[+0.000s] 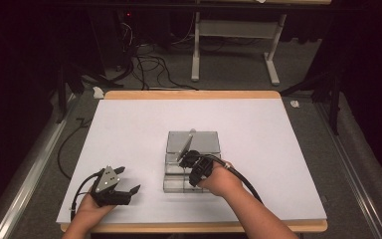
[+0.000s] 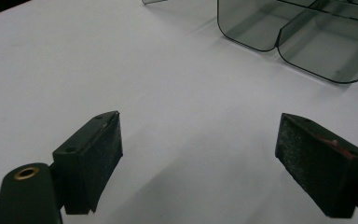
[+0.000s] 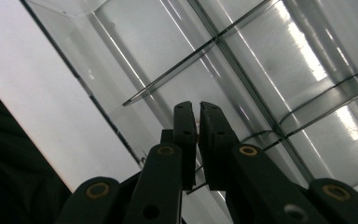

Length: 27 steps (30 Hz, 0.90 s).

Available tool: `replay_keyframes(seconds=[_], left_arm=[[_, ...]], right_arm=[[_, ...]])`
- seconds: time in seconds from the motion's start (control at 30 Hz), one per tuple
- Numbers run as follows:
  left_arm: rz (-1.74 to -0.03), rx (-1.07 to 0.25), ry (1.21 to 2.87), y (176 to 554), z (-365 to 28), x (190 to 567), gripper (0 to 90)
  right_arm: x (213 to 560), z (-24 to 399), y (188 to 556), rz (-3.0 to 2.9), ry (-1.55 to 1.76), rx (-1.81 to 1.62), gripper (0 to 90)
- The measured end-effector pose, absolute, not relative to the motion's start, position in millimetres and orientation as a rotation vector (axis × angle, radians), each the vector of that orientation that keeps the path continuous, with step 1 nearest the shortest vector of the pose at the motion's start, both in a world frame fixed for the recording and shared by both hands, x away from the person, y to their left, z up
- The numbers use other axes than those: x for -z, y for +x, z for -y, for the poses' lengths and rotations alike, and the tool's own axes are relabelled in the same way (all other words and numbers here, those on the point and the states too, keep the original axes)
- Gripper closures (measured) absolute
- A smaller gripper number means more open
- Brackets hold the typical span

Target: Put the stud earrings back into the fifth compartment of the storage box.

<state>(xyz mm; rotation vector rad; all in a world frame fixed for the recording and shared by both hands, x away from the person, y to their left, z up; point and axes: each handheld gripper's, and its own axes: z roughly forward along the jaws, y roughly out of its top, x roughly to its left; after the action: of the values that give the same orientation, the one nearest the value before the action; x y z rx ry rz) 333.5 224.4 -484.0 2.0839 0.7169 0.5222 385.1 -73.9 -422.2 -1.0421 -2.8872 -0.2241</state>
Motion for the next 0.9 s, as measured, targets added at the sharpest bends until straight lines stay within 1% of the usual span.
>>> replay_keyframes(seconds=[0.23,0.47,0.9], left_arm=[[-0.717,-0.522,2.086,333.5,-224.3,484.0,15.3],[-0.715,-0.523,2.087,333.4,-224.2,484.0,15.3],[-0.713,-0.525,2.089,333.2,-223.9,484.0,15.3]], right_arm=[[428.1,74.0,385.7,2.872,-1.048,0.220,86.0],[428.9,72.9,384.7,2.861,-1.055,0.217,82.1],[397.5,93.4,387.8,2.886,-1.129,0.285,79.6]])
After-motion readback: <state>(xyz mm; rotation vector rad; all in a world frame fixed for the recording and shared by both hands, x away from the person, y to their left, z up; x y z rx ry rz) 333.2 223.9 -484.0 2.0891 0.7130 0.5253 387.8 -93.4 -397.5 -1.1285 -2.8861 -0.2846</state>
